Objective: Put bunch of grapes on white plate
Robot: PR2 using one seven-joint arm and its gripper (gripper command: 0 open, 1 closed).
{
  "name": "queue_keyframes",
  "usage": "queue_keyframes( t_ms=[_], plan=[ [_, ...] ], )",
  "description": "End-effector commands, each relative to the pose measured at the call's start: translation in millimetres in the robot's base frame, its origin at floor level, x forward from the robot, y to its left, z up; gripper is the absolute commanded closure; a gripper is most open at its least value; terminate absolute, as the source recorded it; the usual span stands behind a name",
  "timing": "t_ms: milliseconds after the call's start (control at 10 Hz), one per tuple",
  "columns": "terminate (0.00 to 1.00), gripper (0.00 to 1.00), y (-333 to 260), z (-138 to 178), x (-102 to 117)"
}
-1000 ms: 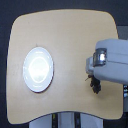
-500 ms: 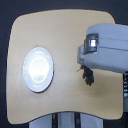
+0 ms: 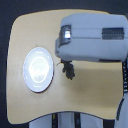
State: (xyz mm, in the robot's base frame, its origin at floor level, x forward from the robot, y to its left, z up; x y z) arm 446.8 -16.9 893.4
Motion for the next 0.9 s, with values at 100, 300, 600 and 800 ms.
queue_keyframes(
  t_ms=[100,300,600,800],
  plan=[
    [0.00,1.00,164.1,-25.7,9.7],
    [0.00,1.00,197.1,-38.4,-1.7],
    [0.00,1.00,226.1,-67.8,-24.0],
    [0.00,1.00,231.8,-86.5,-30.6]
  ],
)
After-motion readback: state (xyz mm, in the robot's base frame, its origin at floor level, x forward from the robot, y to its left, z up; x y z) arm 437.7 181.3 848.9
